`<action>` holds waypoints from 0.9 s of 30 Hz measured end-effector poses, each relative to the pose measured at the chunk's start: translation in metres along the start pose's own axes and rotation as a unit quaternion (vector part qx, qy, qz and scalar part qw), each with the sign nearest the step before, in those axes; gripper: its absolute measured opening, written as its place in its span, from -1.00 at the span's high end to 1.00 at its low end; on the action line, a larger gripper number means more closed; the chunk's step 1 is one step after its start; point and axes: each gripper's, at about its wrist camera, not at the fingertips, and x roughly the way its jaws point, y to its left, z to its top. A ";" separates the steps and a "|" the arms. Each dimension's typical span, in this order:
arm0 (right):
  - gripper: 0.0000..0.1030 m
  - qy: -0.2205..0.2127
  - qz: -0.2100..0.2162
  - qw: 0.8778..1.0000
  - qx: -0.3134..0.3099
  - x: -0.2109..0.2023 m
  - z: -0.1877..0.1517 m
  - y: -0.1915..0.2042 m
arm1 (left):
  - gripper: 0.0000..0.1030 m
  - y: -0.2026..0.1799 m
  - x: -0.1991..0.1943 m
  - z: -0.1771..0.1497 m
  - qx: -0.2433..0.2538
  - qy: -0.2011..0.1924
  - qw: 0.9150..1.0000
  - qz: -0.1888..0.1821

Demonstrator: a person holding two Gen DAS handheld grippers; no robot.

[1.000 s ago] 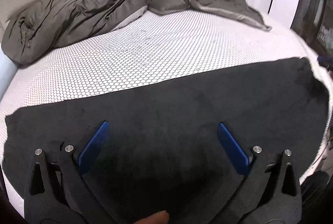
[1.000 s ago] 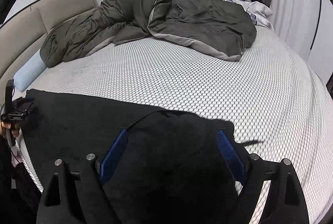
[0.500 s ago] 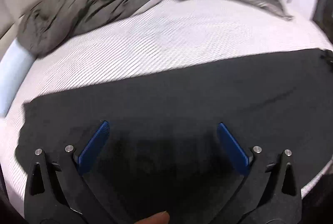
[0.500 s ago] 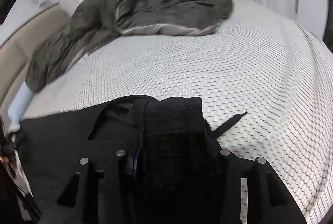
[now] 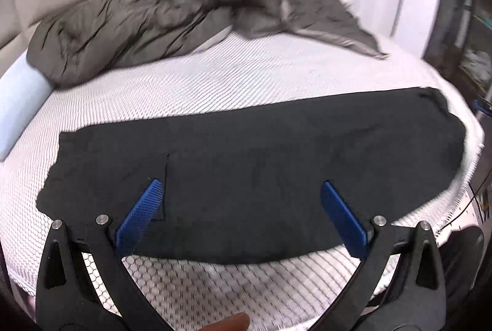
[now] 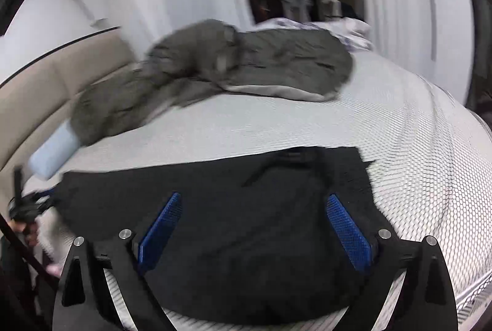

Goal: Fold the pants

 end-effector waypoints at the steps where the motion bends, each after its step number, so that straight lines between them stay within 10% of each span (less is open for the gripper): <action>1: -0.88 -0.005 0.017 1.000 0.002 -0.011 -0.003 0.008 | -0.99 -0.001 -0.008 -0.001 -0.001 -0.005 1.000 -0.005; 11: -0.89 -0.026 0.086 0.996 0.024 -0.025 -0.012 0.055 | -0.98 -0.026 -0.016 -0.008 -0.012 -0.013 0.999 -0.030; 21: -0.89 0.073 -0.123 0.984 0.104 0.054 -0.072 -0.030 | -0.99 -0.064 0.058 -0.023 0.041 0.047 0.998 -0.020; 24: -0.34 0.076 -0.191 0.971 0.119 0.049 -0.086 -0.057 | -0.99 -0.059 0.084 -0.032 0.042 0.083 0.995 0.031; 27: -0.06 0.059 -0.161 0.967 0.186 0.035 -0.091 -0.084 | -0.99 -0.040 0.088 -0.040 -0.003 0.089 0.996 0.030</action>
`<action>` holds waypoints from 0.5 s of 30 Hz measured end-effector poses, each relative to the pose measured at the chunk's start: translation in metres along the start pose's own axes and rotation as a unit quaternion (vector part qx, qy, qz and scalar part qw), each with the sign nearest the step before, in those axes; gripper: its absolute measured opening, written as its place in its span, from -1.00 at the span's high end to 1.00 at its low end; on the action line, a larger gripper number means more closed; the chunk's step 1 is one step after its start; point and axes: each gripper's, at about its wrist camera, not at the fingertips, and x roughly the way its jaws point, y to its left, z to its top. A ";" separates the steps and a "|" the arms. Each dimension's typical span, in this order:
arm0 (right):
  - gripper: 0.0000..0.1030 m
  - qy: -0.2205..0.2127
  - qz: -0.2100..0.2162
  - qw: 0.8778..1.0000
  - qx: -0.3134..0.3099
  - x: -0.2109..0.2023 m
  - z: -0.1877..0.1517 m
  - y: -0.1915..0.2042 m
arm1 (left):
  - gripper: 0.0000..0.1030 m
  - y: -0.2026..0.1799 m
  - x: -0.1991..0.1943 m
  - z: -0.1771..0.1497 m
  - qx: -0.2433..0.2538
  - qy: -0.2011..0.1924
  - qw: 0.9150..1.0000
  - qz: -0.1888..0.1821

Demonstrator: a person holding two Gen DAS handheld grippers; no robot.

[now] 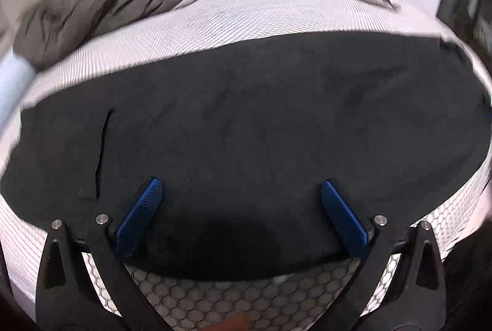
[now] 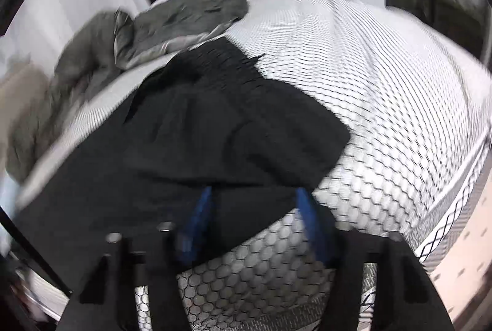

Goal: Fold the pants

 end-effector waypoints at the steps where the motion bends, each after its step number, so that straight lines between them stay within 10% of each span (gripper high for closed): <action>1: -0.08 -0.009 0.014 1.000 0.010 -0.008 -0.001 -0.003 | -0.99 0.003 -0.004 -0.002 -0.005 -0.005 1.000 -0.004; 10: -0.41 0.003 0.172 0.982 0.082 -0.023 -0.019 -0.003 | -0.96 0.075 -0.040 -0.033 -0.155 -0.045 0.986 -0.035; 15: -0.40 -0.010 0.192 0.972 0.134 0.006 -0.001 0.007 | -0.53 0.144 -0.015 -0.034 -0.290 -0.033 0.955 -0.058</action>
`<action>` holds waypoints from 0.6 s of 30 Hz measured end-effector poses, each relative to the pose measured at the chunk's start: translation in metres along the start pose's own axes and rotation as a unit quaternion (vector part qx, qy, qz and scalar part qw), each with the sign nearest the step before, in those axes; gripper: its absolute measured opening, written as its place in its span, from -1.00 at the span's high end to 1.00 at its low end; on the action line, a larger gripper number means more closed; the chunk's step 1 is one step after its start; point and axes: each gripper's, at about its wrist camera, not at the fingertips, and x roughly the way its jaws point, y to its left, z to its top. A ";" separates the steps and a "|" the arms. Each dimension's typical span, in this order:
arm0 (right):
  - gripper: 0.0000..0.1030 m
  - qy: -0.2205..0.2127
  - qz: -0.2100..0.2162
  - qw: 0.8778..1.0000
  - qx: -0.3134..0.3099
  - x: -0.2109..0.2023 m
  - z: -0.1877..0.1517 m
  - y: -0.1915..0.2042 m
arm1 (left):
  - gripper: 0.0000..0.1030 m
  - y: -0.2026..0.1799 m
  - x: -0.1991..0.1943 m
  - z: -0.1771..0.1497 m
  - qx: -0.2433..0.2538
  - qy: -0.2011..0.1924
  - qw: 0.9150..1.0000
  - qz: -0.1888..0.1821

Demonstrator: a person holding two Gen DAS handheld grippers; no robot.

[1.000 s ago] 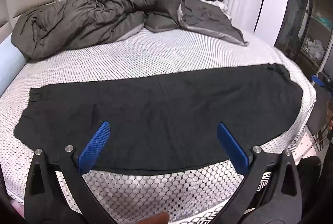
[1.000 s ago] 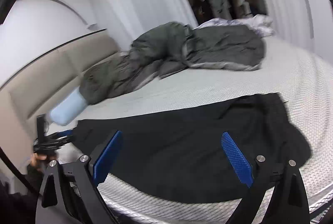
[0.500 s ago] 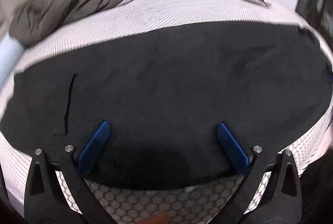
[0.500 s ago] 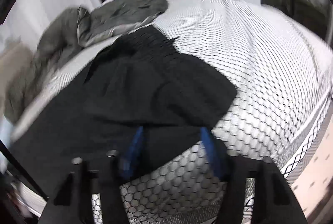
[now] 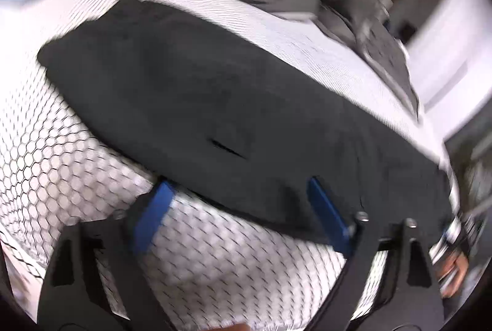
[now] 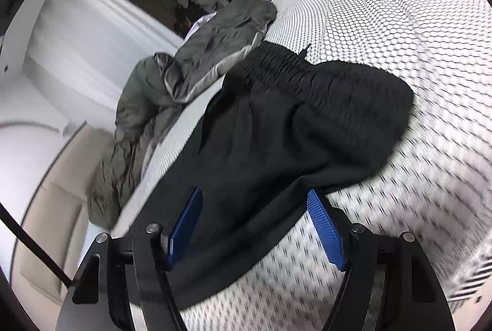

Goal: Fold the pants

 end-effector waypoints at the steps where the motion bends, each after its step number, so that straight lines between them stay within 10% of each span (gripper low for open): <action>1: -0.40 -0.002 -0.004 1.000 0.005 0.010 0.006 0.002 | -0.45 0.007 0.000 0.006 -0.012 -0.004 1.000 -0.006; 3: -0.40 -0.011 -0.012 1.000 0.012 0.017 0.008 0.004 | -0.31 0.019 0.008 0.021 -0.038 -0.006 0.999 -0.016; 7: 0.13 -0.019 -0.034 0.999 -0.002 0.024 0.014 0.015 | 0.77 0.044 0.023 0.052 -0.089 -0.022 0.996 0.008; 11: 0.72 -0.017 -0.034 0.999 0.005 0.027 0.016 0.015 | 0.88 0.055 0.017 0.063 -0.092 -0.052 0.994 -0.002; 18: 0.68 -0.004 -0.049 0.999 -0.017 0.008 0.002 0.002 | 0.76 0.057 0.020 0.055 -0.057 -0.030 0.997 0.039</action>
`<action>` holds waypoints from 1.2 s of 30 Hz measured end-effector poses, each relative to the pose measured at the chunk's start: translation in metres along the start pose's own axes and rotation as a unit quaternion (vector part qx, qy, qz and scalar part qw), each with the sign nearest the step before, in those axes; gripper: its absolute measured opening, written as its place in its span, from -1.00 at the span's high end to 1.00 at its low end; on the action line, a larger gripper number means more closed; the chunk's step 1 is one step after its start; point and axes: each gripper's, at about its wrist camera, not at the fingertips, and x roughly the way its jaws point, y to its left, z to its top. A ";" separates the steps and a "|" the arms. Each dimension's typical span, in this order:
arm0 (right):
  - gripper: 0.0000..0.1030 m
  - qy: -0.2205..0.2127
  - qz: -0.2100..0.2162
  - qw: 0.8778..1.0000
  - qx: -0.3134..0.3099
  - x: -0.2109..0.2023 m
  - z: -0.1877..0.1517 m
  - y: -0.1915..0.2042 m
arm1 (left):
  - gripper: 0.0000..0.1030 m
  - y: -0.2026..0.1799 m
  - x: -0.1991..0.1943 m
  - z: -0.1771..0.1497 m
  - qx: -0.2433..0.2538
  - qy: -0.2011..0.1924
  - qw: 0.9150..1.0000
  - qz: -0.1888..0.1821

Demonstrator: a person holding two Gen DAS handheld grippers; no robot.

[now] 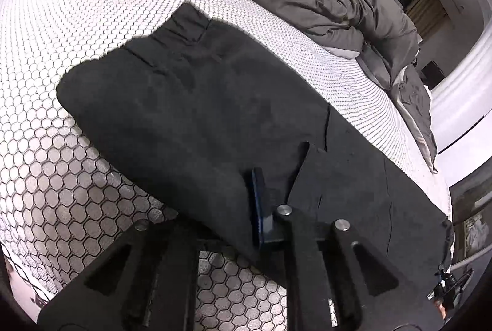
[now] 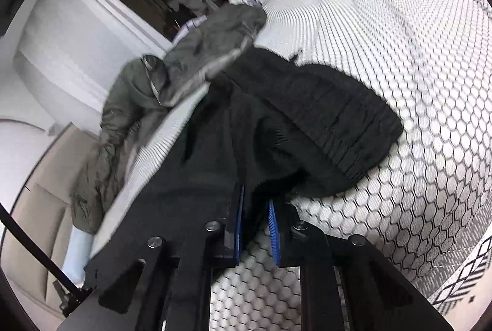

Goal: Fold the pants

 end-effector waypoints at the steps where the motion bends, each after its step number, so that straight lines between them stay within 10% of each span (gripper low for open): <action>1: 0.59 0.000 0.001 1.000 0.005 -0.001 -0.001 -0.003 | 0.59 -0.003 -0.006 0.000 0.011 -0.005 1.000 0.009; 4: -0.01 -0.017 0.010 1.000 0.021 -0.014 0.002 -0.007 | -0.45 -0.005 -0.036 -0.003 0.042 -0.037 0.998 0.038; 6: -0.18 -0.033 0.009 0.999 0.019 -0.024 0.002 -0.009 | -0.75 0.002 -0.055 0.001 0.061 -0.065 0.995 0.053; 13: -0.22 -0.026 0.006 0.999 0.030 -0.026 0.005 -0.019 | -0.77 0.025 -0.071 0.066 0.065 -0.087 0.988 0.111; 16: -0.24 -0.026 -0.002 0.999 0.021 -0.025 0.006 -0.018 | -0.68 0.006 -0.030 0.101 0.139 -0.032 0.981 0.133; 20: -0.24 -0.024 -0.011 1.000 0.013 -0.023 0.005 -0.012 | 0.26 -0.005 0.033 0.119 0.182 0.063 0.970 0.148; 24: -0.24 -0.023 -0.015 1.000 0.010 -0.022 0.005 -0.011 | 0.34 -0.014 0.028 0.127 0.198 0.029 0.971 0.128; 31: -0.26 -0.019 -0.016 1.000 0.005 -0.021 0.005 -0.010 | 0.20 -0.019 0.041 0.137 0.183 0.040 0.970 0.157; 36: -0.42 -0.033 0.016 0.999 0.038 -0.033 0.009 -0.024 | -0.73 -0.055 -0.009 0.114 0.177 -0.028 0.980 0.088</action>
